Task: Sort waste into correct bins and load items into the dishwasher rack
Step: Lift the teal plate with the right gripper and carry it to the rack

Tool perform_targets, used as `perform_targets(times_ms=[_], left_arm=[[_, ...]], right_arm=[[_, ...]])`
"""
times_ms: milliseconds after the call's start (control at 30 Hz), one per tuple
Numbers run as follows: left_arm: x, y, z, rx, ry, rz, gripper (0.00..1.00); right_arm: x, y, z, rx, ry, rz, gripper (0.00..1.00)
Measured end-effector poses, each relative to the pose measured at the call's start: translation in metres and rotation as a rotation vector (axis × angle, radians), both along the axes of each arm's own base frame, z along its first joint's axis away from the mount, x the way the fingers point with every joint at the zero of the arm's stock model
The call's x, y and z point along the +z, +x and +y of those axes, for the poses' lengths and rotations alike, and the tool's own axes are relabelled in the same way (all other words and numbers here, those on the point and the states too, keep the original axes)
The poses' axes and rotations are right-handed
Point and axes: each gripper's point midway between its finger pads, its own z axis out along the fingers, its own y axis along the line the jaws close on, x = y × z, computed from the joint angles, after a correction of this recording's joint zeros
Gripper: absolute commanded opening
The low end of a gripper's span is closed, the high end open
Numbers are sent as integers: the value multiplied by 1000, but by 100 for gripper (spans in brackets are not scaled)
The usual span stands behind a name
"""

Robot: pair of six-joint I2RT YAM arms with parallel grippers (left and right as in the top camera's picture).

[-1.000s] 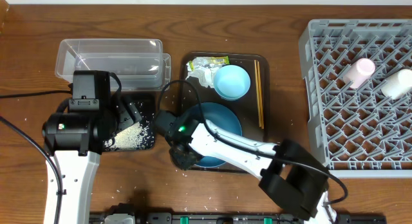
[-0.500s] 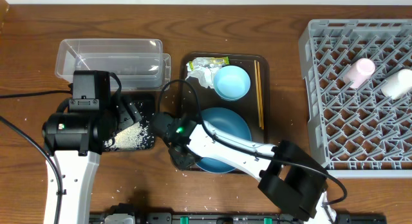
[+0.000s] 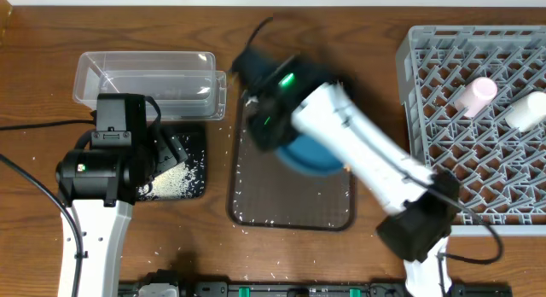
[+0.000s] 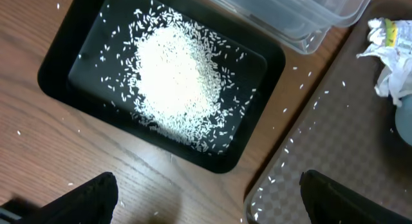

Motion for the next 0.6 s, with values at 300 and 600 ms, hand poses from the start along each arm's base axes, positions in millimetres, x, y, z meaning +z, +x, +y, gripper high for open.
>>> perform_targets(times_ms=[300, 600], left_arm=[[0, 0, 0, 0, 0, 0, 93], [0, 0, 0, 0, 0, 0, 93]], right_arm=[[97, 84, -130, -201, 203, -144, 1], [121, 118, -272, -491, 438, -179, 1]])
